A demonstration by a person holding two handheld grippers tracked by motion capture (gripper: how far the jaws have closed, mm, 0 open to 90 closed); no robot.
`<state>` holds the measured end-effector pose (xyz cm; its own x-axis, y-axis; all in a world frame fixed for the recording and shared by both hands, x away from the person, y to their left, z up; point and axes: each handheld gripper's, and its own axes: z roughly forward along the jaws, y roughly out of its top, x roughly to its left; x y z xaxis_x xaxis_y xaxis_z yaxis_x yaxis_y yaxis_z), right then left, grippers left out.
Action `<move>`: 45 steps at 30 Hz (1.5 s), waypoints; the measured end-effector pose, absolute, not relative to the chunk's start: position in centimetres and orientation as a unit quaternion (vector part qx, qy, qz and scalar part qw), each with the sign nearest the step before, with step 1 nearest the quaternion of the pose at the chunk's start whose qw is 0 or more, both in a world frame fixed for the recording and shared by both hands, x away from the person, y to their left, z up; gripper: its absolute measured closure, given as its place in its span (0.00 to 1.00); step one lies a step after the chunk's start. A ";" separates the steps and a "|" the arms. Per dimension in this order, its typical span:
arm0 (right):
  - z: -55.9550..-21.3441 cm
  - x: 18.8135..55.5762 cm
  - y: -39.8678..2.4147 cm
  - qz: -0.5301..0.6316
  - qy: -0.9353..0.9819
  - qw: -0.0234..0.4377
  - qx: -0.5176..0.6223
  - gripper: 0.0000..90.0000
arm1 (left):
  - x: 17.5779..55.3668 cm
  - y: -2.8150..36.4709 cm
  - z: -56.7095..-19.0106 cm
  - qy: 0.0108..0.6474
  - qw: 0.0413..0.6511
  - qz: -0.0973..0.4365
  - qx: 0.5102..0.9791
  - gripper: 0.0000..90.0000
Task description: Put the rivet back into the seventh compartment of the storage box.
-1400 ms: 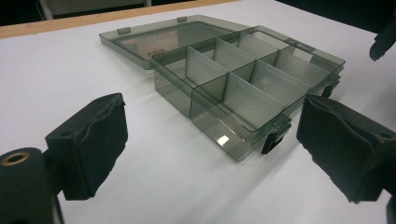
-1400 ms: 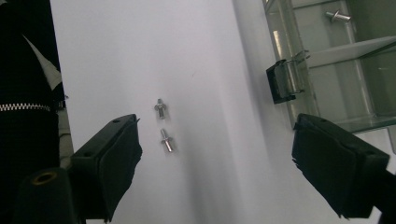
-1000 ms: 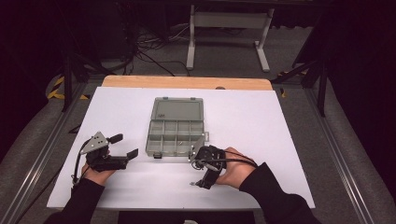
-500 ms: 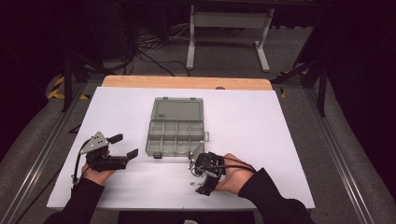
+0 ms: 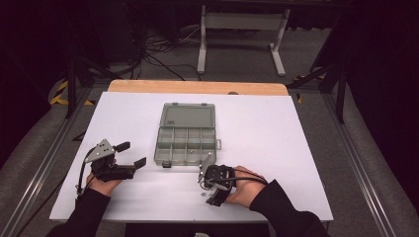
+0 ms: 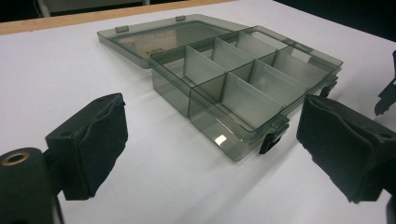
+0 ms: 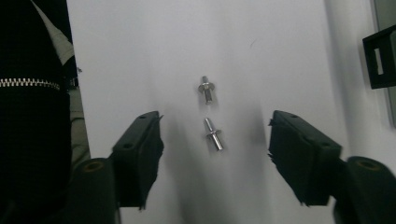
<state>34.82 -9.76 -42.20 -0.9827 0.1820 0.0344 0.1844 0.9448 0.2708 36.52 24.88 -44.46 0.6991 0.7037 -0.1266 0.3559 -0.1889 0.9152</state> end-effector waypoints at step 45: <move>-38.4 36.6 -9.5 -0.147 -0.986 -0.009 -0.073 0.91 | 36.5 24.8 -44.5 0.352 0.532 0.162 0.753 0.10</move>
<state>36.55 -9.51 -38.44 -0.9893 0.1459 0.0027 0.1404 0.9464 0.2908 36.55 24.84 -44.55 0.6990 0.7032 -0.1302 0.3579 -0.1863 0.9150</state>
